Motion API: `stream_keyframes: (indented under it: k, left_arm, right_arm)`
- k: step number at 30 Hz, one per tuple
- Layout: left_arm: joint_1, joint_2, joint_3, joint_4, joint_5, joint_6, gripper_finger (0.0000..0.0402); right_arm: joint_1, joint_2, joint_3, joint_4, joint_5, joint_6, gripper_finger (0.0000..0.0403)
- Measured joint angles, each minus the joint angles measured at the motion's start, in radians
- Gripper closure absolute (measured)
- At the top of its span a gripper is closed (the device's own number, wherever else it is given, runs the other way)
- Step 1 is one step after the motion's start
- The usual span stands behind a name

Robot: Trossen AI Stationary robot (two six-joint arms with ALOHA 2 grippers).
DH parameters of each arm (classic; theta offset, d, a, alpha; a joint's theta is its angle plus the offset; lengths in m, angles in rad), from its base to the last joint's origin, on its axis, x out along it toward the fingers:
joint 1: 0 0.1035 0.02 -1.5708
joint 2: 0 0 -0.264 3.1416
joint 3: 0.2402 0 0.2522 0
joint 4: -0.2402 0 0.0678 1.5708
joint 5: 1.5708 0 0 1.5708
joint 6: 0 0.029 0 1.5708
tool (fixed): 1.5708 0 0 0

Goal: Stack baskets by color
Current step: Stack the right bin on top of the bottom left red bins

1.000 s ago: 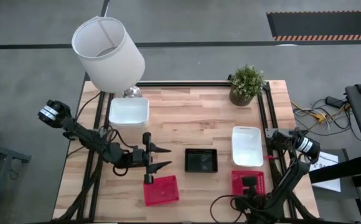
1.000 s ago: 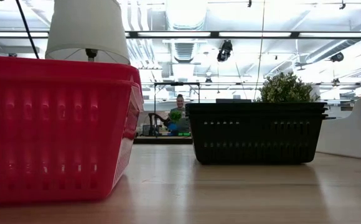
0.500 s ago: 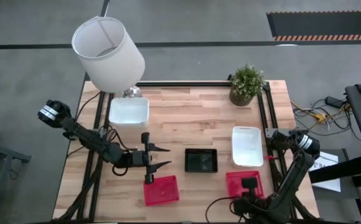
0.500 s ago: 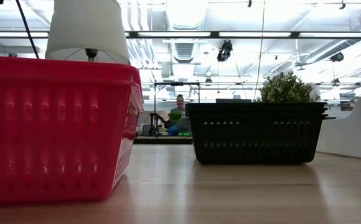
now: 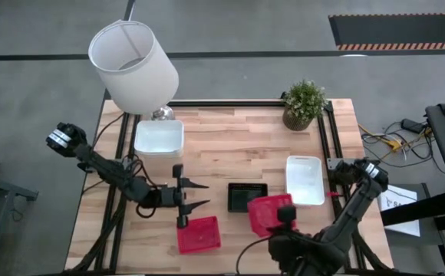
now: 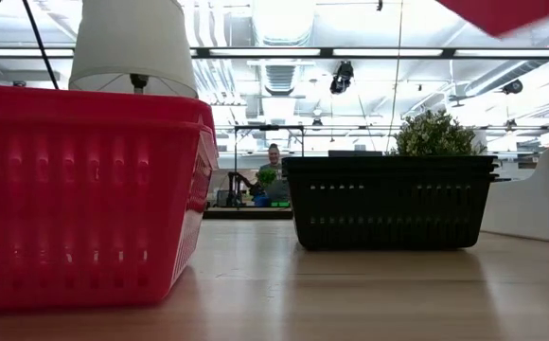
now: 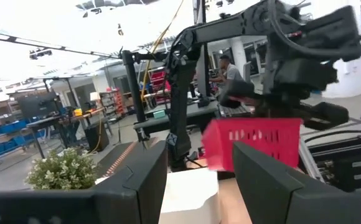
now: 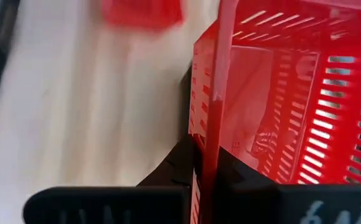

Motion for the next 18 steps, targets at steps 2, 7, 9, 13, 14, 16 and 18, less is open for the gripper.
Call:
stream_keyframes:
  k: [2,7,9,13,14,16,18]
  left_arm:
    - [-0.010,0.000,0.000,0.000,0.000,0.000,0.0237]
    - [-0.046,-0.001,0.006,0.002,0.007,0.000,0.0237]
    - [-0.059,-0.001,0.011,0.001,0.018,0.000,0.0237]
    - [-0.068,-0.001,0.027,0.001,0.065,0.009,0.0237]
    - [-0.067,-0.001,0.028,0.001,0.077,0.009,0.0237]
    - [-0.067,-0.001,0.028,-0.001,0.086,0.010,0.0237]
    - [-0.067,-0.001,0.027,-0.010,0.088,0.009,0.0237]
  right_arm:
    - [-0.007,-0.002,-0.012,0.063,0.075,-0.054,0.0394]
    - [-0.027,-0.004,-0.088,0.240,0.190,-0.165,0.0394]
    - [-0.030,-0.004,-0.132,0.315,0.236,-0.200,0.0394]
    - [-0.032,-0.005,-0.230,0.472,0.317,-0.270,0.0394]
    - [-0.036,-0.005,-0.253,0.500,0.328,-0.279,0.0394]
    - [-0.049,-0.005,-0.282,0.542,0.339,-0.285,0.0394]
    - [-0.069,-0.005,-0.306,0.589,0.348,-0.292,0.0394]
